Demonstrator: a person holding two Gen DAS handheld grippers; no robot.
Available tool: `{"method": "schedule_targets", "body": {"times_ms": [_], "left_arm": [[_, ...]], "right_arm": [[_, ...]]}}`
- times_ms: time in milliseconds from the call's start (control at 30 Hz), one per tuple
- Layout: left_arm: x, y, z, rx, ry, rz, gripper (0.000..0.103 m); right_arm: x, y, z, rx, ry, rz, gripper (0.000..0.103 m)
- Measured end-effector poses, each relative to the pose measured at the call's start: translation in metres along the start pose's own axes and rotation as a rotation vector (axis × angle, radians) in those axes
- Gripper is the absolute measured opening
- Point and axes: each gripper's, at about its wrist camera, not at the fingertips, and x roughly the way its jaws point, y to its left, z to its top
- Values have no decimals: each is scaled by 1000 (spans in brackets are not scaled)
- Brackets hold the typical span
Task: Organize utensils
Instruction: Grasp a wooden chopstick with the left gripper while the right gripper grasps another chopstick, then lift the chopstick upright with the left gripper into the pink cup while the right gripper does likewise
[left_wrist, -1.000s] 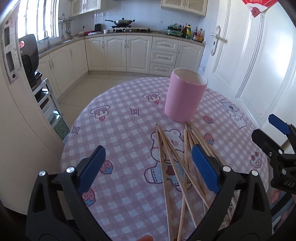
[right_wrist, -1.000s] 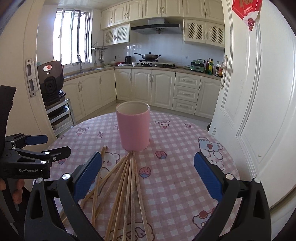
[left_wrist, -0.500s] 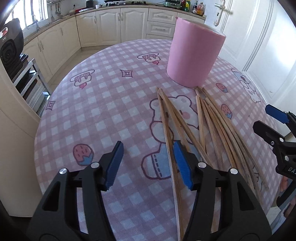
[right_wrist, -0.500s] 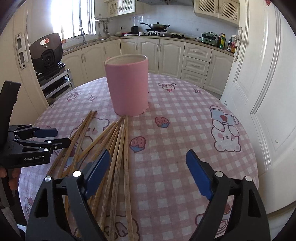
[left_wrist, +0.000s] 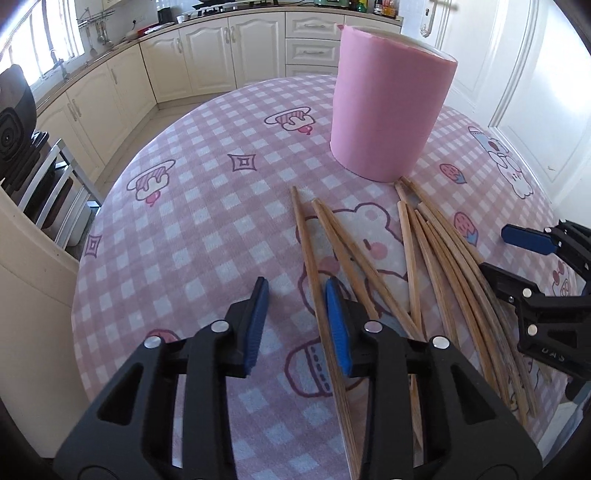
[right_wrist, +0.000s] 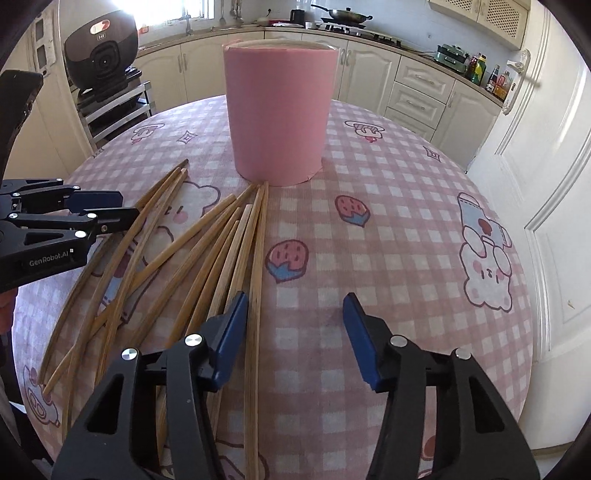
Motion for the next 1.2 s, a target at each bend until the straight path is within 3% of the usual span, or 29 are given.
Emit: {"method": "schedule_targets", "body": {"times_ms": [33, 100, 433, 567, 733, 1033, 1200], "left_arm": [[1, 1, 0, -3, -66, 17, 29], [3, 1, 2, -10, -59, 14, 26], [13, 3, 20, -15, -8, -30, 7], [8, 3, 17, -46, -15, -68, 5], [-21, 0, 15, -40, -76, -85, 5], [-131, -17, 38, 4, -322, -117, 5], [-168, -23, 54, 19, -419, -127, 5]], "right_arm": [[2, 0, 4, -8, 10, 12, 46], [7, 2, 12, -20, 32, 33, 35], [30, 2, 53, -52, 160, 105, 5], [27, -1, 54, -22, 151, 112, 5], [-1, -7, 53, 10, 77, 141, 5], [-102, -14, 75, 26, -183, 193, 5], [-142, -15, 91, 23, -313, 192, 5]]}}
